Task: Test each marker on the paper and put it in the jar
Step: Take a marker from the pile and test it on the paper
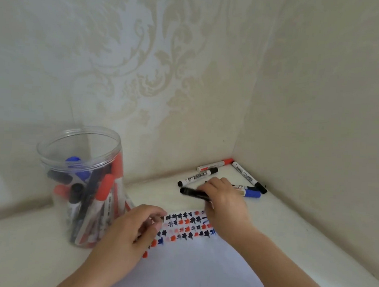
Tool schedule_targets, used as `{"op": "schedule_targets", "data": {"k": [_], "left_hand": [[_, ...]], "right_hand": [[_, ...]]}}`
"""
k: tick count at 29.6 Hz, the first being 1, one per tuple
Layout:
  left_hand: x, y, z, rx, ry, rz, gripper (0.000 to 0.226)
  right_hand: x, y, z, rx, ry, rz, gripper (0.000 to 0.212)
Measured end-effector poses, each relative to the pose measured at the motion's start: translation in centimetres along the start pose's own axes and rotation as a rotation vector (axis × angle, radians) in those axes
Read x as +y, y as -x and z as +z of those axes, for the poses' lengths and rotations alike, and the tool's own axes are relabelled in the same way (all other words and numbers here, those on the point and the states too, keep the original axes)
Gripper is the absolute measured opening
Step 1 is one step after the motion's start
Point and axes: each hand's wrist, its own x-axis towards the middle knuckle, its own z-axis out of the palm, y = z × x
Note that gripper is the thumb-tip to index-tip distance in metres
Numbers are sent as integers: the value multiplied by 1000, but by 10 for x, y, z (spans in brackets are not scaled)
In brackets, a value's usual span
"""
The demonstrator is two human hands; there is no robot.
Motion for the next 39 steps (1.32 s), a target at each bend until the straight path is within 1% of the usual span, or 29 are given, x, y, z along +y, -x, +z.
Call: {"op": "schedule_targets", "data": {"k": [1,2,3,5,7,12,15,17,19,21,24,26,27,29,31,33,37,39], "left_hand": [[1,0,1,1,11,16,30],[1,0,3,2,14,19,31],[1,1,4,2,13,14,29],[0,2,3,-1,24,2,21],[0,2,2,-9,39,20,18],[7,3,3,-112,66,14,11],[10,6,3,-133,70,36,11],[11,6,0,-132,31,61,13],[12,6,-3,-105,-47,113,14],[13,7,-6,-92,-64,132,19],[11,9,-7,-107,21,89,18],[11,10,-8,-111,89,39,18],[11,10,-10,-103,123,-2,22],[11,12,-13,-84,197,-97,28],[10,12,-15,-90,322,-161,21],[9,10,-16,-83,385,-169,18],[6,6,-13,-25,273,-148,25],[4,6,-11,-2,237,-145,27]], "right_hand": [[-12,-1,-5,23,-215,83,27],[-23,1,-9,-19,-442,194,19],[-34,3,-11,-98,-654,301,15],[-47,8,-8,-145,-948,423,14],[-53,11,-3,-162,-1101,484,15],[-62,18,1,-184,-1298,574,22],[-68,21,1,-217,-1368,600,21],[-71,22,-2,-241,-1405,570,18],[-73,22,-6,-225,-1449,525,18],[-72,23,-8,-207,-1496,470,18],[-72,25,-5,-234,-1518,454,14],[-71,25,-3,-216,-1499,514,13],[-69,24,-3,-191,-1494,566,14],[-64,22,-6,-163,-1465,681,20],[-58,19,-8,-175,-1393,760,27],[-57,18,-7,-209,-1298,787,30],[-73,19,4,-373,-1127,654,14],[-78,22,13,-346,-1055,610,16]]}}
